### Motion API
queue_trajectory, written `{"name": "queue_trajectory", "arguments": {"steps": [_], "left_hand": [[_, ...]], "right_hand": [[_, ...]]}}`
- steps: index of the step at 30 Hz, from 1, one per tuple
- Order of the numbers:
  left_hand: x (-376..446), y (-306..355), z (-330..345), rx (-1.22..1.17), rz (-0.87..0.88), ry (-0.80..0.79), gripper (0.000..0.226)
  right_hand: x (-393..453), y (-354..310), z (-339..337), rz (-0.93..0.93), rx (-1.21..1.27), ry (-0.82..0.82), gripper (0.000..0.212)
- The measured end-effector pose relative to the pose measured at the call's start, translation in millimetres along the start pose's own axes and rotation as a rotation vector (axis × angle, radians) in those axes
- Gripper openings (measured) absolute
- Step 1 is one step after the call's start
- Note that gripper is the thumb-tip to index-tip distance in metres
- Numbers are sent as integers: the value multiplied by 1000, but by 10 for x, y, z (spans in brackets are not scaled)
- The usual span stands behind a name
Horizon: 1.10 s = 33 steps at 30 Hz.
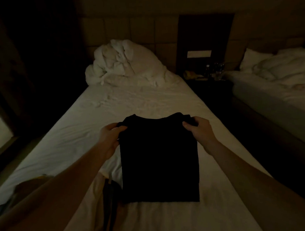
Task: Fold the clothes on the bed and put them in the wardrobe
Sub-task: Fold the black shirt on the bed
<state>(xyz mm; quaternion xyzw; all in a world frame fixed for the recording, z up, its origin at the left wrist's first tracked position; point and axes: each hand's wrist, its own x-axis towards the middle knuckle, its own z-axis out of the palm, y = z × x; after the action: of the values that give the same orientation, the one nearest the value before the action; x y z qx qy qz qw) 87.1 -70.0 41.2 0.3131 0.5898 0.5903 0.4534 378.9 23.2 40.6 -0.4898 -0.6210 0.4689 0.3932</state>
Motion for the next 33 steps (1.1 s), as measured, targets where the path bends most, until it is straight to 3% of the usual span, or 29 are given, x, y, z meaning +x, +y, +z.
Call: {"name": "queue_trajectory", "arguments": {"steps": [8, 17, 28, 33], "left_hand": [[-1287, 609, -124, -161, 97, 16, 6], [-2497, 923, -396, -166, -9, 12, 7], [-3643, 1147, -1770, -47, 53, 33, 18], [-3549, 1157, -2296, -29, -14, 138, 34]], "right_hand": [[-1253, -800, -423, -73, 349, 39, 6], [-2287, -1343, -408, -101, 419, -77, 4], [-2996, -1499, 660, -59, 541, -403, 24], [-2874, -1554, 1281, -52, 490, -455, 20]]}}
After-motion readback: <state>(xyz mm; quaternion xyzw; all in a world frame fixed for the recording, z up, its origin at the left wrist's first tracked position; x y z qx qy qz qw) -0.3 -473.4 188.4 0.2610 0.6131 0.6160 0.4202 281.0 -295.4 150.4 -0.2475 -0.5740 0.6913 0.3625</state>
